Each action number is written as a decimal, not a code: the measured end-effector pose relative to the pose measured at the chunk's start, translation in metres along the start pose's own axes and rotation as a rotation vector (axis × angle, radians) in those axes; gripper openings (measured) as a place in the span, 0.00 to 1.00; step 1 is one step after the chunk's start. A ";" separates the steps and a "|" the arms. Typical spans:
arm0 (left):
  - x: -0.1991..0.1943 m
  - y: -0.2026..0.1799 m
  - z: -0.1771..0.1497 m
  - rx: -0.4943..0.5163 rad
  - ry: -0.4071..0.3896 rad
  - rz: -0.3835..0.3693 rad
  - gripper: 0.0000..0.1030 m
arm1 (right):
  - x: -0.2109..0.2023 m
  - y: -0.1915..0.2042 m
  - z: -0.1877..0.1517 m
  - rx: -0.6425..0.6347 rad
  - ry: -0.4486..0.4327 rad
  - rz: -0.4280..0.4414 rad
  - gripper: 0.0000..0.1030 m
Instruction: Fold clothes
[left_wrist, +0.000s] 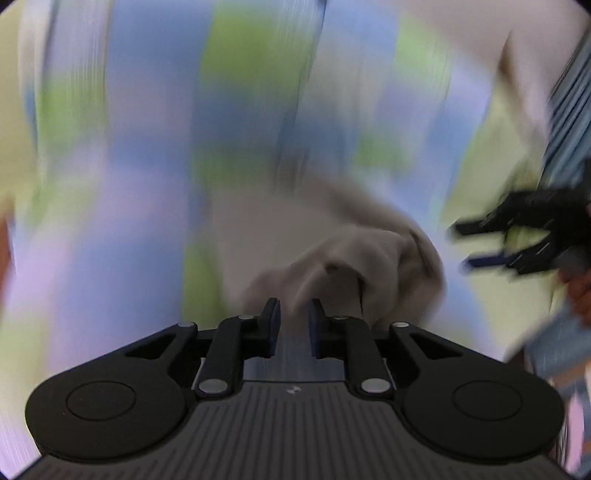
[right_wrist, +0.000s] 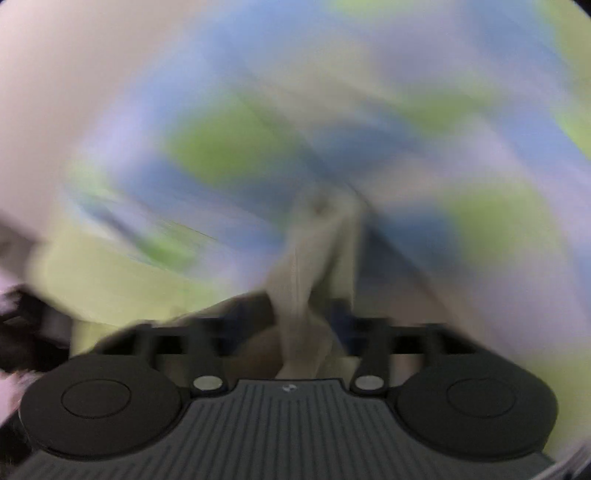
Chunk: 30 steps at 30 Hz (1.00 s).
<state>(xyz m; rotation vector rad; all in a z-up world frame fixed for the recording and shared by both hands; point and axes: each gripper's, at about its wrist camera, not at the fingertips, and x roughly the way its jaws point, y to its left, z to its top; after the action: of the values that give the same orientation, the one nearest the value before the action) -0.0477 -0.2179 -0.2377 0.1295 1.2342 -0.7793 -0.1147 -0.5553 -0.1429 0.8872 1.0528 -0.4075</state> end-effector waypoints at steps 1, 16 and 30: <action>0.004 0.000 -0.009 0.002 0.031 -0.003 0.18 | 0.008 -0.023 -0.014 0.041 0.044 -0.041 0.58; 0.077 -0.095 -0.034 0.632 -0.027 0.035 0.50 | 0.067 -0.069 -0.120 -0.119 0.055 -0.177 0.57; 0.135 -0.113 -0.067 1.126 -0.063 0.303 0.05 | 0.075 -0.043 -0.183 -1.233 -0.172 -0.389 0.34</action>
<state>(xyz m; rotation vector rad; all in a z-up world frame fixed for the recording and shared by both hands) -0.1532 -0.3307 -0.3452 1.1658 0.5672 -1.1143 -0.2141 -0.4282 -0.2648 -0.4474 1.0663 -0.0852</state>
